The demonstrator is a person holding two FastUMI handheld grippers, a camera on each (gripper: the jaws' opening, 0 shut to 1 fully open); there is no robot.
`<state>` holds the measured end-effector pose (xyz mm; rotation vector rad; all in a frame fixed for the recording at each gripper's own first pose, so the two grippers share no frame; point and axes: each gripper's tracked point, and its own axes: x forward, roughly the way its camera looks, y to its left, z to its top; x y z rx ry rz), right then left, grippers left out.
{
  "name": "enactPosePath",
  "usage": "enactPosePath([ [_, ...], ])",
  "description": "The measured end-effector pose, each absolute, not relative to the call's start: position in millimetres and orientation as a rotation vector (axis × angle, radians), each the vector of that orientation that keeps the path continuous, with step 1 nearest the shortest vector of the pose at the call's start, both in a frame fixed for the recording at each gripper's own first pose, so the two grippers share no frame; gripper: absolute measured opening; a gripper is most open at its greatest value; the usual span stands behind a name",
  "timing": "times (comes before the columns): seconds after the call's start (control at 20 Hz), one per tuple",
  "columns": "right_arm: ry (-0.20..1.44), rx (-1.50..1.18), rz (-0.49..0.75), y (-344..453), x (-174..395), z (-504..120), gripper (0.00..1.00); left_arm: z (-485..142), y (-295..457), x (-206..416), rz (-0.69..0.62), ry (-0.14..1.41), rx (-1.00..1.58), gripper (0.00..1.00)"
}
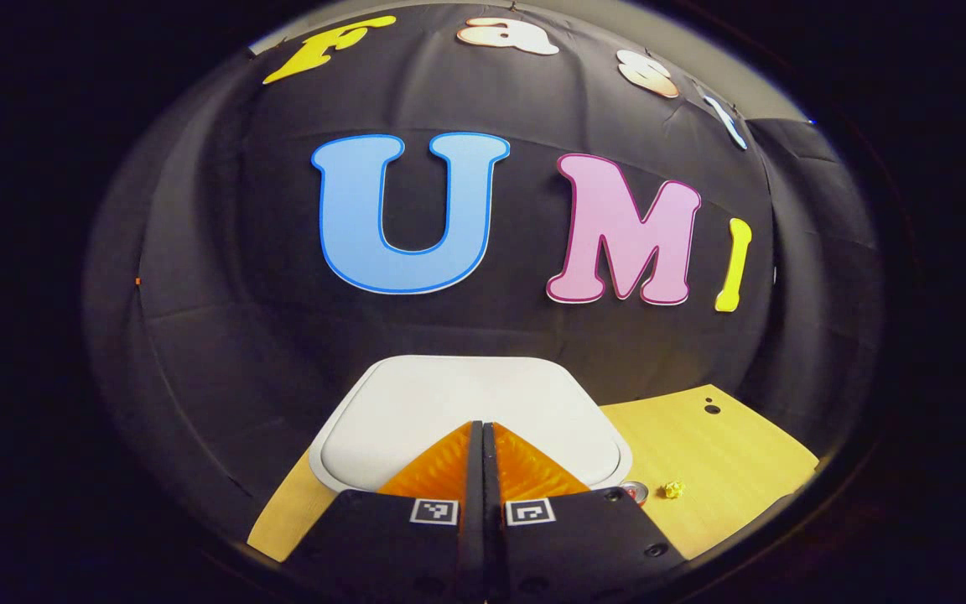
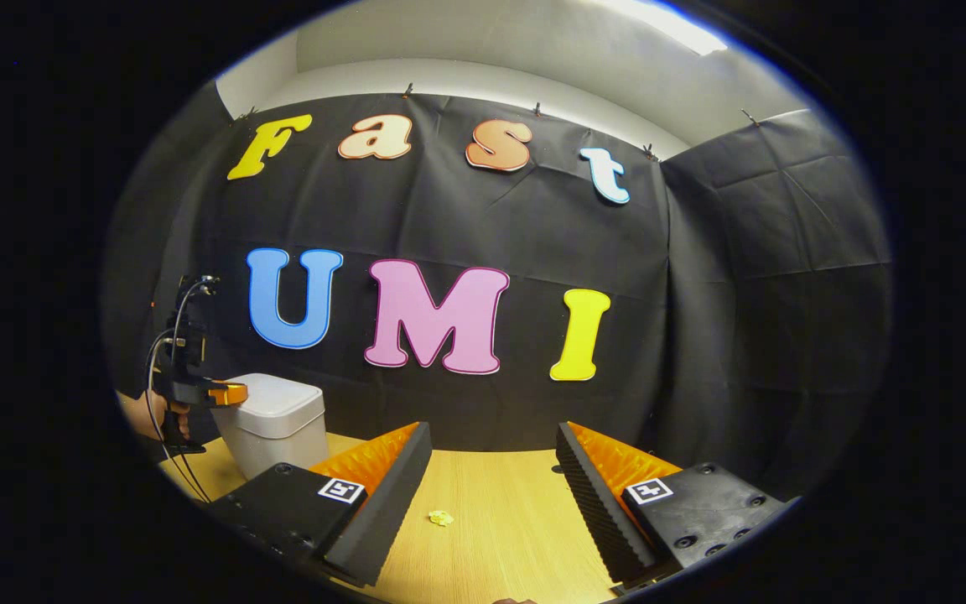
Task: Press the lid of the desktop garbage bin to open it, pick up the crumpled paper on the desktop and throw it into the bin, then pick up the pop can on the desktop and drop it into the bin, and finally close the garbage bin lid.
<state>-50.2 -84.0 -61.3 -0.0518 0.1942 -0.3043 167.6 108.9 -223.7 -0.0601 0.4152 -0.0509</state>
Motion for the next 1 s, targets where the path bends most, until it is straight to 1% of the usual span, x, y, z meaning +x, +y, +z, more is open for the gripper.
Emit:
enactPosePath([
  [0.15,0.202,-0.047,-0.302,-82.7,-50.2,-64.8,0.96,-221.3,110.6,167.4,-0.040,0.407,-0.016,0.07],
  [0.3,0.195,-0.043,-0.300,-81.9,-47.6,-60.6,0.96,-205.9,112.1,168.2,-0.016,0.393,-0.032,0.06],
  [0.35,0.189,-0.046,-0.298,-82.2,-46.9,-58.6,0.96,-196.6,114.3,170.5,-0.006,0.367,-0.039,0.06],
  [0.7,0.153,-0.053,-0.272,-74.2,-42.7,-46.7,0.96,-88.8,105.5,178.4,0.000,0.170,-0.015,0.06],
  [0.85,0.149,-0.033,-0.270,-73.5,-39.3,-41.5,0.96,-47.3,91.5,161.7,0.002,0.086,0.010,0.06],
  [1.0,0.126,-0.027,-0.266,-74.2,-33.3,-34.0,0.96,-26.1,68.4,132.2,-0.004,0.042,-0.011,0.06],
])
